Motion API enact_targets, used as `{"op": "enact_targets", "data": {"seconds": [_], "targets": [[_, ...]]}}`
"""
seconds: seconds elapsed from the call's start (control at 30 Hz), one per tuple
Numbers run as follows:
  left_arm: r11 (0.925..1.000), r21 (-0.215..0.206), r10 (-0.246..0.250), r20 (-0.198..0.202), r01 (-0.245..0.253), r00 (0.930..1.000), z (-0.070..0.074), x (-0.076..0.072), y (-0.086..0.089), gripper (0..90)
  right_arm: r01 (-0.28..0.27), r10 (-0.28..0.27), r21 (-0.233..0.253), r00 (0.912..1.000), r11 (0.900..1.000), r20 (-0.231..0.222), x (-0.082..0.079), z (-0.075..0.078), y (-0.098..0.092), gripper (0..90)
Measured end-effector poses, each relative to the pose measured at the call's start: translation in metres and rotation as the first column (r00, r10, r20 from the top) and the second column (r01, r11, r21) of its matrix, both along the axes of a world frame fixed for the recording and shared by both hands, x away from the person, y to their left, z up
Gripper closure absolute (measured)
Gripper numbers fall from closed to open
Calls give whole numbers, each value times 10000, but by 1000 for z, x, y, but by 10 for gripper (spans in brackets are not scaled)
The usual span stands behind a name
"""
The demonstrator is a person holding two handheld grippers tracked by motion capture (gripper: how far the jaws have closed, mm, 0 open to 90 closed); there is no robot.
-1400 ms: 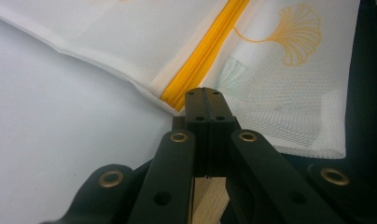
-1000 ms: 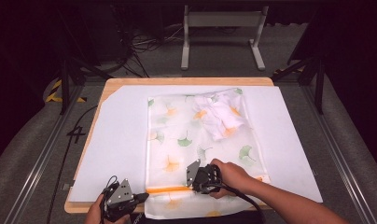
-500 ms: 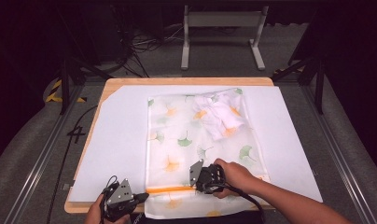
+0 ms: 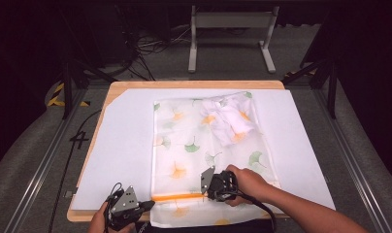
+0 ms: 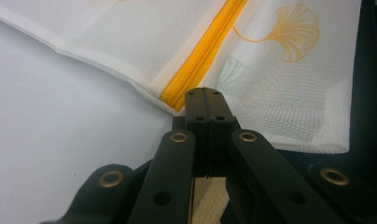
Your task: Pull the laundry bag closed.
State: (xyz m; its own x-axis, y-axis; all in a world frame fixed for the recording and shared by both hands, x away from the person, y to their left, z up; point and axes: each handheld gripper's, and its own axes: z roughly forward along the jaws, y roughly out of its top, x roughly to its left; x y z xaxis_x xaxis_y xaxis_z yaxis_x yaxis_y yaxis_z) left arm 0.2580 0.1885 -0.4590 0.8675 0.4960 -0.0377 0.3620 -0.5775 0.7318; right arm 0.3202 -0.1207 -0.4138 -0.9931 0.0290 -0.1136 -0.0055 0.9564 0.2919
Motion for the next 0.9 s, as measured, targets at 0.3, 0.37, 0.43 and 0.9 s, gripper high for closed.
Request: {"op": "enact_targets", "data": {"seconds": [0.3, 0.37, 0.43, 0.9], "targets": [[10000, -38, 4, -24, -4, 10000, 0, 0, 0, 900, 68, -68, -117, 10000, 9999, -14, 1, 2, -7, 843], [10000, -45, 11, -42, -11, 10000, 0, 0, 0, 900, 106, -107, -98, 9999, 9999, -14, 1, 2, -8, 843], [10000, -42, 13, -47, -13, 10000, 0, 0, 0, 900, 162, -163, -161, 9999, 9997, -37, 1, 2, -11, 843], [10000, -60, 4, -77, -5, 10000, 0, 1, 0, 900, 466, -469, -234, 9988, 9986, -131, 2, 2, -28, 843]]}}
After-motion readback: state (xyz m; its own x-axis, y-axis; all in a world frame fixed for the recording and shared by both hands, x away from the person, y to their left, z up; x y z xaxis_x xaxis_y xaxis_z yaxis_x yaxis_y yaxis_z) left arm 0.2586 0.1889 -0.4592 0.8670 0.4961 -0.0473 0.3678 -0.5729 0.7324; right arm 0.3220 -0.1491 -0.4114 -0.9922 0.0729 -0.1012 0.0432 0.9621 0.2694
